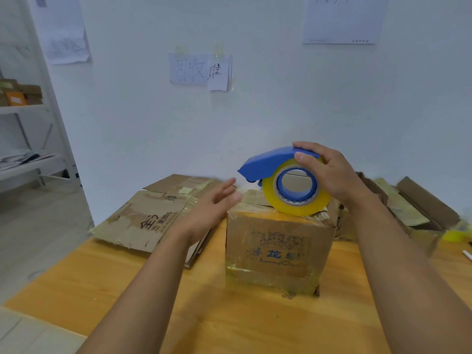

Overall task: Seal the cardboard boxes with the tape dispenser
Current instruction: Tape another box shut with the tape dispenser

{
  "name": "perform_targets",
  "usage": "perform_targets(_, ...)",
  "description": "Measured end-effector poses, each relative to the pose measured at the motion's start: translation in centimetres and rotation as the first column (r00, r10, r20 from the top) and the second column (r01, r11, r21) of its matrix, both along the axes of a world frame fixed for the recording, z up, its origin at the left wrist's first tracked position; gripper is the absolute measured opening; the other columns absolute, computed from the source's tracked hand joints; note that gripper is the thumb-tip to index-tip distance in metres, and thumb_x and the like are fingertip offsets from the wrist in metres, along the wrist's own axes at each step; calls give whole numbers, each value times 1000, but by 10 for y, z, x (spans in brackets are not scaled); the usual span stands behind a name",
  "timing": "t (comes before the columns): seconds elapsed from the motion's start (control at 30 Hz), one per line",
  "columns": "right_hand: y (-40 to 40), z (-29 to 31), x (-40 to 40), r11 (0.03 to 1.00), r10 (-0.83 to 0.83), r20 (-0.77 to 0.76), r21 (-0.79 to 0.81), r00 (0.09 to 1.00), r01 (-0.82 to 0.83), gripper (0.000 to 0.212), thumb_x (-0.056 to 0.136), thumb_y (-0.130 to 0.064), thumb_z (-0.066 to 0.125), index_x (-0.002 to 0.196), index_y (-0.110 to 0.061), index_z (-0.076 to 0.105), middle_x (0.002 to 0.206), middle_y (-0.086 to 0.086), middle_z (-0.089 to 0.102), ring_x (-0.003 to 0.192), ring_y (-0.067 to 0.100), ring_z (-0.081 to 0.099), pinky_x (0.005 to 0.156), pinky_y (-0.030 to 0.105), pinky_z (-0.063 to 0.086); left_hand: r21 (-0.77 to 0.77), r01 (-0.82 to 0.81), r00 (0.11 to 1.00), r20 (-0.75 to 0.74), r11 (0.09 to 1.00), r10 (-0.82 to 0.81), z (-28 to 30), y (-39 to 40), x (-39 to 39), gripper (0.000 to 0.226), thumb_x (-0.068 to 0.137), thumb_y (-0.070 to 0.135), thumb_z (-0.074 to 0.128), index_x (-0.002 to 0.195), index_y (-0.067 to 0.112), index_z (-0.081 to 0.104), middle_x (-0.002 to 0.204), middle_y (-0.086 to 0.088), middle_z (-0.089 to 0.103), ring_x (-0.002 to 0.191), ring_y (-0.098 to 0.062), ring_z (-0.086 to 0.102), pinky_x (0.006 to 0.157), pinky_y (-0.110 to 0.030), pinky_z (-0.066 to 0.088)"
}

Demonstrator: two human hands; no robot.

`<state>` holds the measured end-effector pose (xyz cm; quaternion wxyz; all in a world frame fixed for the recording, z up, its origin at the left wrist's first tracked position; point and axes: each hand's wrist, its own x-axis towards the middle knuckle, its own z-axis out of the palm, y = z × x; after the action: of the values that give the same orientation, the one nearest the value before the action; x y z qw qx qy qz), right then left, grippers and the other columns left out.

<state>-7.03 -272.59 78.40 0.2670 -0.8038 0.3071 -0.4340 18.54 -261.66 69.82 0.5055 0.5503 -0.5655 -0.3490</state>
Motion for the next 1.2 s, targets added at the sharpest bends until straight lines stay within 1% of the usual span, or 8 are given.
perform_targets(0.13,0,0,0,1000,-5,0,-6,1000,5,29,98,-42,58,127,-40,62,115,-21,63,102,4,62,81,18,48,-28,40,928,371,999,-26,-6,-3,-16,105,65,73,71,154,45,23,160,17,25,141,-4,27,113,-33,29)
perform_targets(0.37,4,5,4,996,-65,-1,-60,998,64,35,95,-44,64,129,-38,62,123,-15,62,112,10,59,97,25,47,41,22,959,281,999,-32,-3,-23,-13,108,70,57,76,157,31,18,161,4,27,144,-14,31,117,-40,31)
perform_targets(0.57,1,4,0,994,-93,5,-50,996,93,37,93,-46,66,128,-37,63,124,-16,62,114,8,58,98,26,47,43,21,985,170,999,-28,-1,-43,-16,95,61,60,79,146,39,41,146,10,44,133,-15,44,110,-44,42)
perform_targets(0.73,-5,0,-7,995,-98,27,-14,995,98,35,93,-47,64,128,-38,63,124,-17,62,115,8,58,102,32,49,-7,14,995,95,1000,-14,-6,-50,-25,84,65,59,79,140,43,44,143,15,45,119,-5,51,81,-21,48)
perform_targets(0.83,-8,-2,-12,997,-76,22,-2,997,76,36,95,-48,62,130,-39,62,124,-20,61,117,6,57,102,31,48,-44,-28,978,205,999,36,-8,-49,-23,82,76,57,75,147,39,38,142,16,42,119,-4,46,80,-16,40)
perform_targets(0.97,-12,-5,-18,999,-40,9,13,999,40,34,96,-53,56,130,-45,59,121,-31,57,114,-9,54,93,18,45,-146,-73,878,460,987,133,-9,-44,-28,87,76,71,52,152,30,36,152,11,41,133,-7,40,104,-27,34)
perform_targets(1.1,-11,-7,-20,999,-23,16,43,1000,22,35,97,-57,51,130,-46,58,120,-32,55,104,-9,60,84,17,50,-193,-94,776,600,977,193,-7,-44,-31,79,84,65,45,152,27,35,148,6,46,131,-13,45,101,-32,41)
perform_targets(1.2,-13,-7,-21,999,-41,-10,21,999,42,31,97,-59,48,126,-51,56,119,-36,53,113,-6,52,89,13,39,-222,-97,731,646,970,221,-9,-44,-31,75,85,70,39,149,32,39,144,9,50,126,-12,49,99,-38,45)
